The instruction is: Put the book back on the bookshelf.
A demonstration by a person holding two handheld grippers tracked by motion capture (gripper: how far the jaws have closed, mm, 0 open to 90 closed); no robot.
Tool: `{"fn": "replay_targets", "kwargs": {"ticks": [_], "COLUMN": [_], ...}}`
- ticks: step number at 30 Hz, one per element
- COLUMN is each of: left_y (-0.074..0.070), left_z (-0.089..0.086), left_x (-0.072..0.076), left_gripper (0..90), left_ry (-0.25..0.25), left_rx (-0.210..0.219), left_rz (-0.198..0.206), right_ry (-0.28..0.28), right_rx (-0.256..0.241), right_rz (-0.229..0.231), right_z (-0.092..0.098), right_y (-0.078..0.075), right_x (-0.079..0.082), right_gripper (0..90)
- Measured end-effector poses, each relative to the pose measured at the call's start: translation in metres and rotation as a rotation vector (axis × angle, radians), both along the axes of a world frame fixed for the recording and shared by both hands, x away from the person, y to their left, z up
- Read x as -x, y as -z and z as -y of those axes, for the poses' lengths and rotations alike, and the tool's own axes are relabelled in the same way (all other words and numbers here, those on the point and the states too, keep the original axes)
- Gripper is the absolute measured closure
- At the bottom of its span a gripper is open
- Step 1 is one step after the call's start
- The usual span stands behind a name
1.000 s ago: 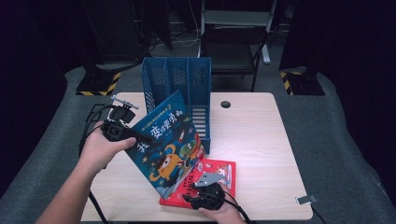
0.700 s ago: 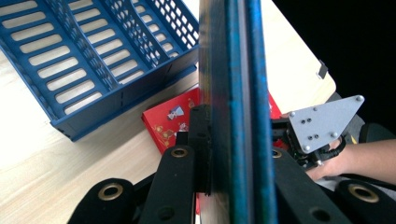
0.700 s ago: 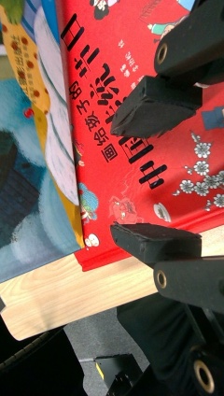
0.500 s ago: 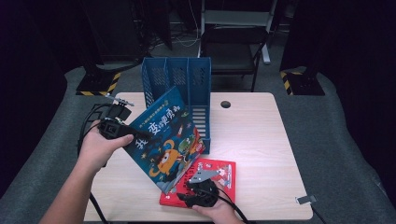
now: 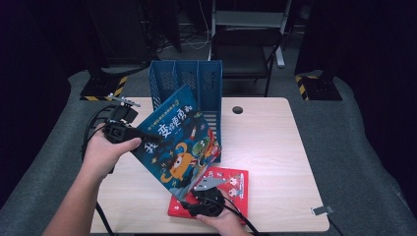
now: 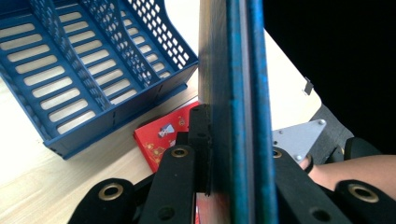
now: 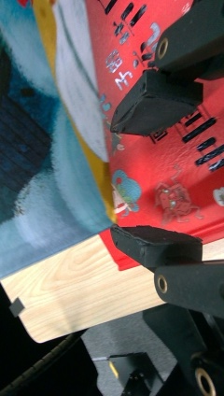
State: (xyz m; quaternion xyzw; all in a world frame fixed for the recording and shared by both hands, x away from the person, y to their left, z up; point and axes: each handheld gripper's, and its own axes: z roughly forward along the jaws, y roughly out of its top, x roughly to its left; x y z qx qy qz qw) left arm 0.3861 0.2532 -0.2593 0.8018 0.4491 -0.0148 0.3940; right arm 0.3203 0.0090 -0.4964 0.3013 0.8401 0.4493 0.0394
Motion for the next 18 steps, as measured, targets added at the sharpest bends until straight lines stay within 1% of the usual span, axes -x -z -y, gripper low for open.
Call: {"fn": "replay_targets", "kwargs": {"ticks": [3,4,5,7,8,11,12,13,15,17,18], "left_y": [-0.0003,-0.0001,0.0004,0.0008,0.0008,0.001,0.0011,0.0016,0.0004,-0.0003,-0.0017], "left_z": [0.0008,0.001,0.001,0.0014,0.0015,0.0018,0.0019,0.0026,0.0019,0.0013,0.0007], "left_x": [0.0001,-0.0002,-0.0008,-0.0009,-0.001,-0.0009,-0.0011,-0.0009,-0.0006,-0.0003,0.0006], "left_gripper": [82.8,82.8,82.8,82.7,82.7,82.7,82.7,82.7,82.7,82.6,82.6], "left_ry": [-0.001,-0.001,0.008,0.008,0.007,0.008,0.01,0.004,0.015,0.019,0.02], "left_rx": [0.003,0.007,0.011,0.01,0.01,0.012,0.011,0.01,0.01,0.011,0.018], "left_rz": [0.0,-0.002,-0.009,-0.007,-0.008,-0.011,-0.012,-0.004,-0.012,-0.007,-0.01], "right_ry": [0.009,0.016,0.023,0.027,0.041,0.047,0.049,0.05,0.058,0.063,0.065], "right_rx": [-0.013,-0.027,-0.035,-0.043,-0.05,-0.045,-0.04,-0.038,-0.041,-0.046,-0.052], "right_rz": [-0.006,-0.024,-0.023,-0.029,-0.045,-0.038,-0.023,-0.023,-0.025,-0.024,-0.013], "right_z": [-0.0016,-0.0028,-0.0035,-0.0037,-0.0037,-0.0037,-0.0039,-0.0038,-0.0041,-0.0039,-0.0035], "right_y": [0.0005,0.0001,0.0007,0.0008,0.0004,0.0001,0.0002,0.0002,0.0003,0.0002,0.0001], "right_x": [-0.0004,0.0005,-0.0002,-0.0005,-0.0005,0.0002,0.0004,0.0013,0.0038,0.0054,0.007], "right_gripper": [41.7,41.6,41.6,41.7,41.8,41.7,41.7,41.9,42.0,42.1,42.2]}}
